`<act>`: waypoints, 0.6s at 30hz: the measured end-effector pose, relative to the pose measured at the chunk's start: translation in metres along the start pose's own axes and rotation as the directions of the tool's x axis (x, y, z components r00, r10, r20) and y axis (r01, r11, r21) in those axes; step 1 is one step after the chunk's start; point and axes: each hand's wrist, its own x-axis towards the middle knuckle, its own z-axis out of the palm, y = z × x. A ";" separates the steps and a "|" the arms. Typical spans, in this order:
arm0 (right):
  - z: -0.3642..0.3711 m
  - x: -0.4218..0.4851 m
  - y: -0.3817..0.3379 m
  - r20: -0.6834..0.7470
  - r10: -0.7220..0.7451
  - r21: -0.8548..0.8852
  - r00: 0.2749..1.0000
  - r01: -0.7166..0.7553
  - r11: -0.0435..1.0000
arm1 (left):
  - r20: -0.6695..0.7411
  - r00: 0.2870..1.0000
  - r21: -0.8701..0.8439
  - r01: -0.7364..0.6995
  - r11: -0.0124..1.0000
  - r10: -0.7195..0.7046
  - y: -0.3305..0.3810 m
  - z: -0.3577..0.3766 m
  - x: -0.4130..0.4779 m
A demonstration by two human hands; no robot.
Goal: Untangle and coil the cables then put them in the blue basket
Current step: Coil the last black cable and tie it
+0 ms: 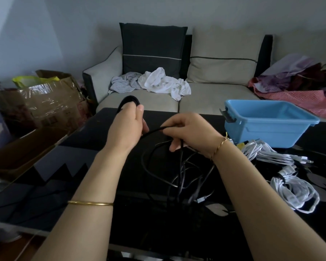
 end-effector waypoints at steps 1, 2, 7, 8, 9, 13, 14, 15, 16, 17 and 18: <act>-0.001 -0.001 0.000 -0.017 0.013 0.053 1.000 -0.012 0.999 | 0.037 0.999 0.059 -0.009 0.998 0.007 0.001 0.000 -0.001; -0.001 -0.001 -0.001 -0.038 0.011 0.078 0.999 -0.008 0.997 | 0.081 0.997 0.097 -0.015 0.995 0.007 0.002 0.000 -0.002; -0.004 0.006 0.001 -0.236 -0.116 -0.030 0.965 0.112 0.993 | 0.498 0.857 -0.047 0.181 0.982 -0.134 0.015 -0.007 -0.012; -0.006 0.007 0.002 -0.263 -0.152 -0.049 0.953 0.144 0.988 | 0.581 0.799 -0.134 0.282 0.950 -0.155 0.018 -0.010 -0.014; -0.008 0.007 0.003 -0.283 -0.180 -0.036 0.942 0.177 0.983 | 0.645 0.749 -0.207 0.366 0.907 -0.155 0.021 -0.013 -0.016; -0.011 0.008 0.011 -0.310 -0.172 0.235 0.935 0.251 0.939 | 0.798 0.603 -0.403 0.537 0.741 -0.003 0.029 -0.025 -0.017; -0.010 0.009 0.013 -0.299 -0.162 0.317 0.940 0.258 0.913 | 0.811 0.583 -0.451 0.576 0.682 0.044 0.030 -0.027 -0.017; -0.009 0.010 0.015 -0.285 -0.155 0.392 0.946 0.263 0.882 | 0.818 0.569 -0.492 0.616 0.615 0.086 0.031 -0.028 -0.016; -0.007 0.011 0.018 -0.274 -0.148 0.451 0.950 0.263 0.853 | 0.820 0.560 -0.527 0.655 0.541 0.120 0.032 -0.027 -0.016; -0.005 0.012 0.020 -0.267 -0.142 0.493 0.953 0.262 0.829 | 0.819 0.555 -0.551 0.691 0.467 0.146 0.033 -0.024 -0.016; -0.002 0.012 0.022 -0.266 -0.134 0.527 0.955 0.261 0.809 | 0.821 0.544 -0.564 0.726 0.394 0.173 0.032 -0.021 -0.014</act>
